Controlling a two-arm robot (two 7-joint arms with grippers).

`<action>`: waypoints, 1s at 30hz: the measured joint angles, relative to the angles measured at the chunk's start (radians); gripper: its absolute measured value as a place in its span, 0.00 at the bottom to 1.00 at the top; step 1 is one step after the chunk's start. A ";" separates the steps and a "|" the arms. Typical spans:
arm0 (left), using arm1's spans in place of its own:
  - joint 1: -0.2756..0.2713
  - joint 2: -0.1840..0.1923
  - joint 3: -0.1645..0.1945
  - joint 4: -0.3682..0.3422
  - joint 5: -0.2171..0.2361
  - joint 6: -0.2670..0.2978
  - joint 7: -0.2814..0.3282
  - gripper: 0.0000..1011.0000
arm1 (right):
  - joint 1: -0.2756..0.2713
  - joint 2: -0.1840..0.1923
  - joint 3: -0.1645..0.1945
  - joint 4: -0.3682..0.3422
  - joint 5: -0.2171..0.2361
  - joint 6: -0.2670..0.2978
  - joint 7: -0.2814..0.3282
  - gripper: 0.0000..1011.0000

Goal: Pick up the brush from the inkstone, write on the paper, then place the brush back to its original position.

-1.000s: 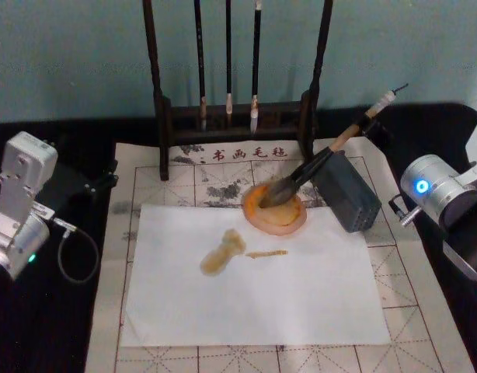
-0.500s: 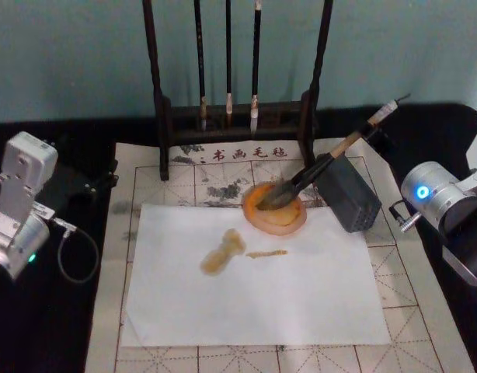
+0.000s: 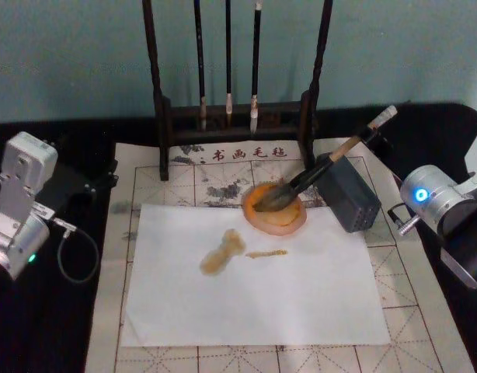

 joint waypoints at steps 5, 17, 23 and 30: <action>0.000 0.000 0.000 0.000 0.000 0.000 0.000 0.99 | -0.001 0.007 -0.007 0.000 0.011 -0.008 -0.009 0.20; 0.000 0.000 0.000 0.000 0.000 0.000 0.000 0.99 | -0.002 0.009 -0.009 -0.002 0.014 -0.010 -0.011 0.20; 0.000 0.000 0.000 0.000 0.000 0.000 0.000 0.99 | -0.002 0.008 -0.008 -0.002 0.013 -0.009 -0.010 0.20; 0.000 0.000 0.000 0.000 0.000 0.000 0.000 0.99 | -0.002 0.008 -0.007 -0.002 0.012 -0.008 -0.009 0.28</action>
